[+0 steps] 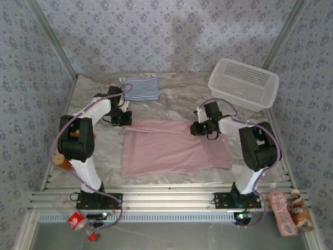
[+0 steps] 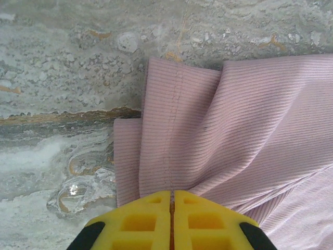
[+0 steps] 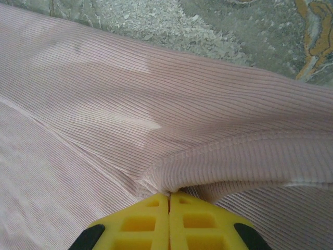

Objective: Fold and stack the tank tops

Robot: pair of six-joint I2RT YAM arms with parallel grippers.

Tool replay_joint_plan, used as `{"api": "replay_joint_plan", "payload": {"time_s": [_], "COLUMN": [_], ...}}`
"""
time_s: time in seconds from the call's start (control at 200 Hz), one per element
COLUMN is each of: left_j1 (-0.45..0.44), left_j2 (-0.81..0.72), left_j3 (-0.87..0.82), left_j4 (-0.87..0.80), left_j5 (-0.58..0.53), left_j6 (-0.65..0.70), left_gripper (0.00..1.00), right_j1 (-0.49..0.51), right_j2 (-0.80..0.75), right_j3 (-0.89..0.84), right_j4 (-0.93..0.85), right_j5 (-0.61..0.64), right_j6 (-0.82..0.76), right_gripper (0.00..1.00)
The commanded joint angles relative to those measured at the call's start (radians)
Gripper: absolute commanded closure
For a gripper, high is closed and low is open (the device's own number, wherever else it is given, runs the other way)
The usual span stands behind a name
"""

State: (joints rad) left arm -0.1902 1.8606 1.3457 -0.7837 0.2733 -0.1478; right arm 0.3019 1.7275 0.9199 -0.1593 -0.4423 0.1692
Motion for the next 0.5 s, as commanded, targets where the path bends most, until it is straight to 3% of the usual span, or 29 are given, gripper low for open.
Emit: {"api": "replay_joint_plan", "payload": {"time_s": [0.0, 0.29, 0.495], "left_j1": [-0.003, -0.002, 0.000], "left_j2": [0.016, 0.191, 0.304], "left_j3": [0.041, 0.366, 0.488], "left_j4": [-0.007, -0.062, -0.050], "left_j5": [-0.020, -0.058, -0.074], "left_j6": [0.034, 0.094, 0.094], "left_gripper": [0.93, 0.93, 0.92], "right_j1": [0.003, -0.059, -0.084], "right_j2": [-0.031, 0.095, 0.237], "right_j3": [0.022, 0.263, 0.439], "right_j4": [0.026, 0.012, -0.013], "right_j5": [0.006, 0.045, 0.031], "right_j6": [0.016, -0.036, -0.055], "right_gripper": [0.91, 0.92, 0.92]}}
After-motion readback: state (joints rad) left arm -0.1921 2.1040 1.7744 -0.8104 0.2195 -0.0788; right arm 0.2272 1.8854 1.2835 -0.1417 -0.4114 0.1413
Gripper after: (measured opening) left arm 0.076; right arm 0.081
